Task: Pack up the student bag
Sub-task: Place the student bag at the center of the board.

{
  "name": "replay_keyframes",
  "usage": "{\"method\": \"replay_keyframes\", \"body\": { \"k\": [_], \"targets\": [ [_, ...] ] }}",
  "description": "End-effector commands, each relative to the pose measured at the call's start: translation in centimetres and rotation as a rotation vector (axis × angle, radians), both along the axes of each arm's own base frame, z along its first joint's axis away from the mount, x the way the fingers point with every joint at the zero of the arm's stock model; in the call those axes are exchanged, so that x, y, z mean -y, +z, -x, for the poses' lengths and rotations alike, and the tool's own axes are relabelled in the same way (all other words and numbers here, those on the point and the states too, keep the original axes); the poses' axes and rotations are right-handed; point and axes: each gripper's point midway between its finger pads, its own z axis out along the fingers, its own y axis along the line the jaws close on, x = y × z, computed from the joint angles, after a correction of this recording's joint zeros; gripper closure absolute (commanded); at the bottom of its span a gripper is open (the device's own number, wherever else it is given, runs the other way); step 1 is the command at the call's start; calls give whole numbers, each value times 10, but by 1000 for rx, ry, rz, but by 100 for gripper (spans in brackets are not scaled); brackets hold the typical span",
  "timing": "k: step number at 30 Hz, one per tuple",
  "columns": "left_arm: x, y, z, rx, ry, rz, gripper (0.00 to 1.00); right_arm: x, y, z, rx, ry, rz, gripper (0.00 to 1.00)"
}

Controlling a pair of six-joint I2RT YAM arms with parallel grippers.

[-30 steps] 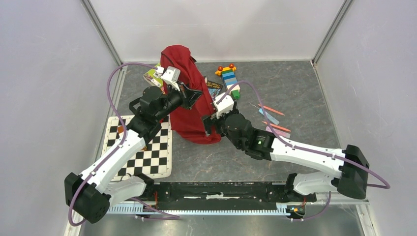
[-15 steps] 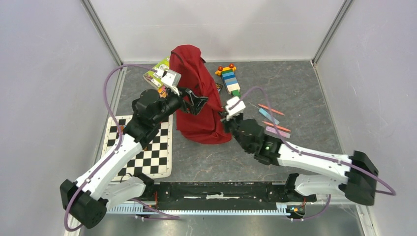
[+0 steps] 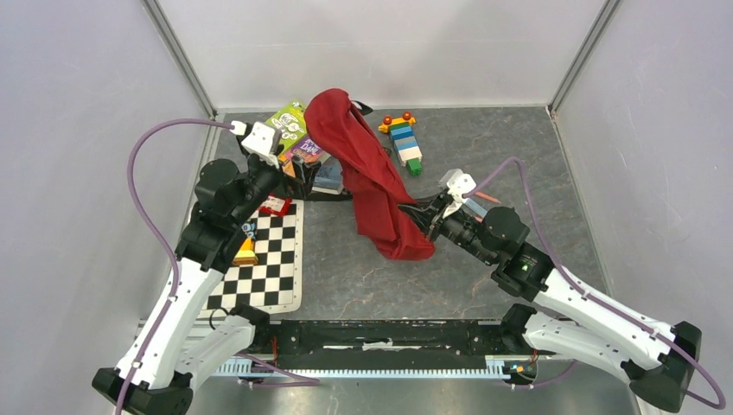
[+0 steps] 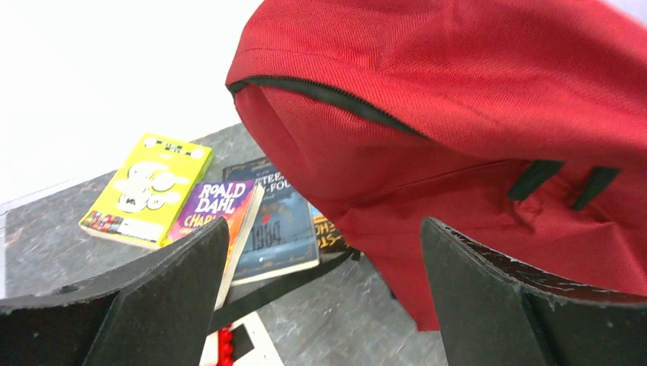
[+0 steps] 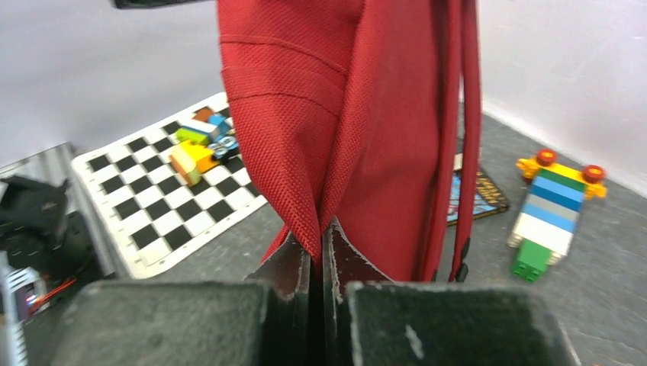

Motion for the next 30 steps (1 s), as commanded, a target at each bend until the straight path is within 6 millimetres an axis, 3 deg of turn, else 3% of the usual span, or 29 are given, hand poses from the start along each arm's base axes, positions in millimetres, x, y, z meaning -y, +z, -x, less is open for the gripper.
{"method": "replay_keyframes", "body": {
  "k": [1,3,7,11,15,21,23,26,27,28,30],
  "targets": [
    [-11,-12,3,9,-4,-162,0,-9,85,44,135,226,-171,100],
    [-11,-15,6,14,-11,-175,0,-11,90,50,131,260,-167,100],
    [-17,-1,18,90,-3,-170,0,-12,103,63,92,319,-140,100],
    [-26,11,34,160,6,-186,0,-17,104,80,14,409,-128,100],
    [-23,8,44,176,-36,-209,0,-20,94,96,-31,497,-119,100],
    [-17,4,44,171,-65,-196,3,-25,63,101,-119,535,-46,100],
    [-11,0,47,159,-104,-189,20,-25,58,100,-131,534,-39,100],
    [-3,-12,52,108,-153,-179,78,-25,48,88,-166,465,-37,100],
    [-2,-14,54,96,-162,-174,90,-24,45,81,-184,420,-37,100],
    [0,-16,56,84,-175,-168,98,-23,40,71,-211,365,-41,100],
    [3,-16,63,53,-201,-145,98,-20,26,54,-275,262,-40,100]
  ]
}}
